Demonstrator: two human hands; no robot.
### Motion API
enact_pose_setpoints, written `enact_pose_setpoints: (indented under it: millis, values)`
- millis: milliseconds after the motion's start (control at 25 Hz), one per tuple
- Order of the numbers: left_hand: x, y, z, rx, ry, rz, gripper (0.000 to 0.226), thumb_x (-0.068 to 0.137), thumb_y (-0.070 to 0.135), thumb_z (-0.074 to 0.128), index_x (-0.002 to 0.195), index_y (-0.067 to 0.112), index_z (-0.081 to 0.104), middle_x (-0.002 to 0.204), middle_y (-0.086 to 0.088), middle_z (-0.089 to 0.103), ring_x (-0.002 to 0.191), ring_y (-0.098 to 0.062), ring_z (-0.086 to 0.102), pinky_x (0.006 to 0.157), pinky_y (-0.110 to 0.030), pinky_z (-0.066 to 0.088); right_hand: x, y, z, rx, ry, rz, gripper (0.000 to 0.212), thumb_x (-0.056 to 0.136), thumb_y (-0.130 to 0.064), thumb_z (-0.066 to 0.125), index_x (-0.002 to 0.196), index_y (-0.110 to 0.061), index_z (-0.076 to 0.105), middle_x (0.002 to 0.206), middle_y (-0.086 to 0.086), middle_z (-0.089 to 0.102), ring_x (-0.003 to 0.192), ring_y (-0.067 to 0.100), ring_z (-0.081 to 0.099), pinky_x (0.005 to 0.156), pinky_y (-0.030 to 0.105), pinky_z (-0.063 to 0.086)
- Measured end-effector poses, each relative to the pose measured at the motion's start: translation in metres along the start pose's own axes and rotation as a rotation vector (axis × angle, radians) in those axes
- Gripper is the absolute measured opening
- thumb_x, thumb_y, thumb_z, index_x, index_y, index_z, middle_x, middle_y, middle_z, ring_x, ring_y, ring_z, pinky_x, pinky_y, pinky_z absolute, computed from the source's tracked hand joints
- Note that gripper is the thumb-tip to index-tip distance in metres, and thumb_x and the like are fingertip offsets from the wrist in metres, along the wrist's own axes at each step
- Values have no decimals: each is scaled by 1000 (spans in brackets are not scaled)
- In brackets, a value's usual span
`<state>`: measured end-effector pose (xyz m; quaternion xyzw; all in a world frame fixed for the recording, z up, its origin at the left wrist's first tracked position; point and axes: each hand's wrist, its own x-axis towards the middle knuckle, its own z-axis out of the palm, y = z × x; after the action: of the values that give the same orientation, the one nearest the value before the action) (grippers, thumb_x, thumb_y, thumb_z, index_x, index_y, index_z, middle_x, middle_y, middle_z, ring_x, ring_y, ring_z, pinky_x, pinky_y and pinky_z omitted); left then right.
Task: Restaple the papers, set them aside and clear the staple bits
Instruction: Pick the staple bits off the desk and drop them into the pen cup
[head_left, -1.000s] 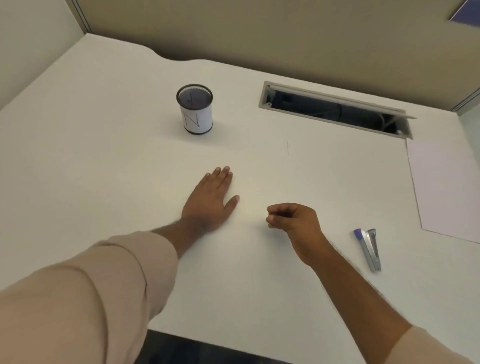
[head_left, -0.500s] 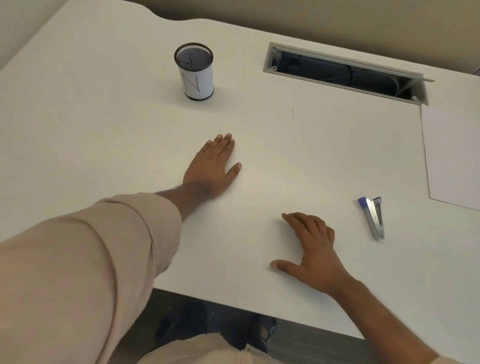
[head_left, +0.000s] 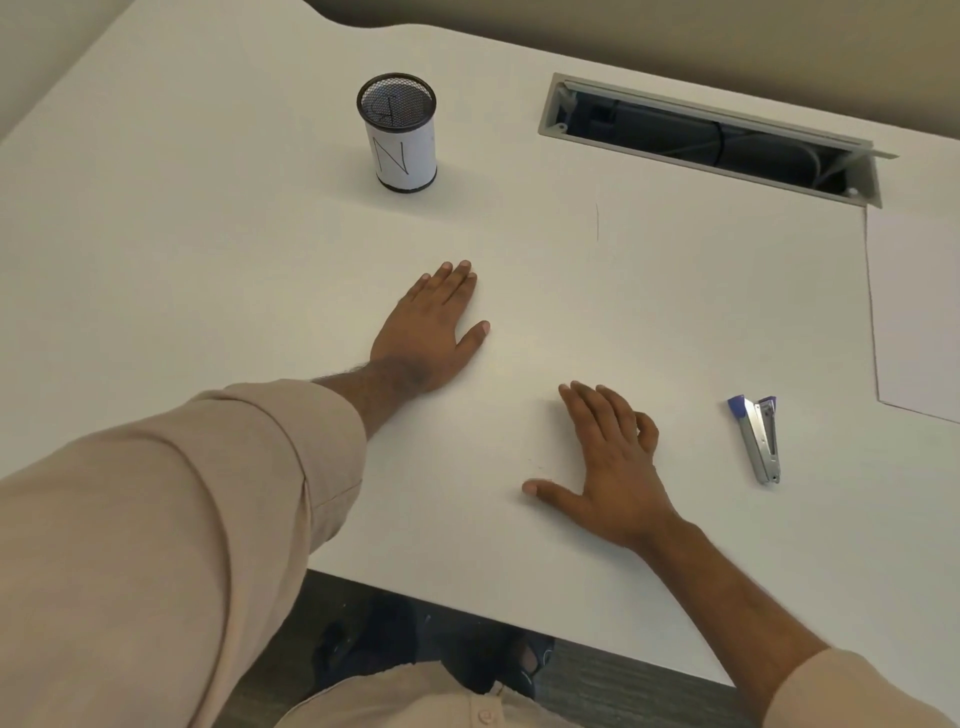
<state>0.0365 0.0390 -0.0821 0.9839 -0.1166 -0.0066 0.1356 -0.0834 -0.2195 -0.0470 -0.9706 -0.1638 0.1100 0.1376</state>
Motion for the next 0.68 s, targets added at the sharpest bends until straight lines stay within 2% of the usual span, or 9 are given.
enact_pose_setpoints:
  millis: [120,200,320,480,680]
  values:
    - [0,1,0,7,3,-1,67,100,50,28,155,14,17,164,2,10,151,-13,6,123,-32,4,-18,12,-6,-69,-147,-148,117,63,-93,43,153,-29,4,161,-10,9,149,14,-3,117,47,6]
    - [0,0,-1,7,6,-2,67,100,50,27,155,15,16,164,2,10,151,-13,5,123,-32,4,-18,16,-8,-94,-169,-133,124,58,-96,43,153,-29,2,161,-10,7,149,14,-6,118,46,2]
    - [0,1,-1,10,5,0,66,100,50,28,155,14,17,164,2,11,151,-13,6,123,-32,5,0,11,-10,-52,-124,-42,128,53,-97,46,153,-31,-1,161,-11,5,148,14,-6,117,39,-3]
    - [0,0,1,2,4,-2,67,100,51,28,155,15,17,164,2,11,151,-13,6,123,-33,6,32,4,-10,6,-35,41,128,53,-94,49,152,-27,5,159,-8,12,147,17,-1,116,40,2]
    - [1,-1,1,4,6,1,67,100,51,28,155,15,17,164,2,12,151,-13,7,123,-34,7,25,16,-14,9,-19,-10,117,59,-90,51,152,-31,10,158,-11,16,147,15,2,115,38,3]
